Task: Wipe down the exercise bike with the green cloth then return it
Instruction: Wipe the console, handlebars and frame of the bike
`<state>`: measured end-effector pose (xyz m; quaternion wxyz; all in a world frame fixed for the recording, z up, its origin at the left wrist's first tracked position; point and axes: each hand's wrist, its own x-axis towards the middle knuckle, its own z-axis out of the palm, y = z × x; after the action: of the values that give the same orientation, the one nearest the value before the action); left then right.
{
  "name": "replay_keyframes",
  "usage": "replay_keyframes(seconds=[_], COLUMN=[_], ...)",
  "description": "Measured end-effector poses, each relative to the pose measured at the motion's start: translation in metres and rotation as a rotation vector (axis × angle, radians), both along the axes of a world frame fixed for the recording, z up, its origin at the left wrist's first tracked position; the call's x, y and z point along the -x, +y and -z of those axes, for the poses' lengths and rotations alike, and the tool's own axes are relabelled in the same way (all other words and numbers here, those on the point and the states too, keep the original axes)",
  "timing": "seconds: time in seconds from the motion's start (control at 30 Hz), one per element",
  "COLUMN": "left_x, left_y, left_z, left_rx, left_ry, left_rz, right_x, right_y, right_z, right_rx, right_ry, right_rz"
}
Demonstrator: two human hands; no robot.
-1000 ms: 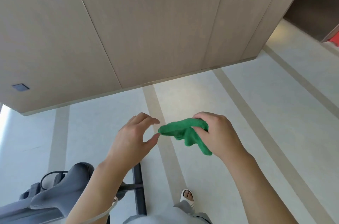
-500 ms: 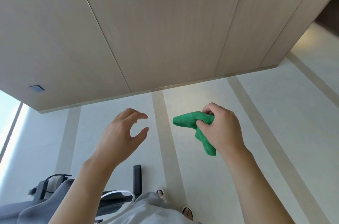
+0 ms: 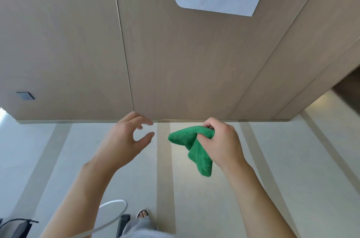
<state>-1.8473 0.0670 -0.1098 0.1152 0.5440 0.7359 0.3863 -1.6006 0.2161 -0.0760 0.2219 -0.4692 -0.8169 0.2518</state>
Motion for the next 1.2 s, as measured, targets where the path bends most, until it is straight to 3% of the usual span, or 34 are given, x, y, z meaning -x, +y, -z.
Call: replay_keyframes(seconds=[0.37, 0.8, 1.2], left_x=[0.134, 0.241, 0.296], left_y=[0.009, -0.067, -0.022], left_z=[-0.001, 0.001, -0.017], left_rx=[-0.049, -0.048, -0.015], left_ry=[-0.014, 0.002, 0.066], left_rz=[-0.118, -0.594, -0.960], right_x=[0.166, 0.362, 0.528], right_y=[0.054, 0.075, 0.145], right_z=[-0.030, -0.028, -0.026], right_rx=[-0.077, -0.107, -0.066], right_ry=[0.012, 0.031, 0.067], right_rz=[-0.145, -0.545, -0.903])
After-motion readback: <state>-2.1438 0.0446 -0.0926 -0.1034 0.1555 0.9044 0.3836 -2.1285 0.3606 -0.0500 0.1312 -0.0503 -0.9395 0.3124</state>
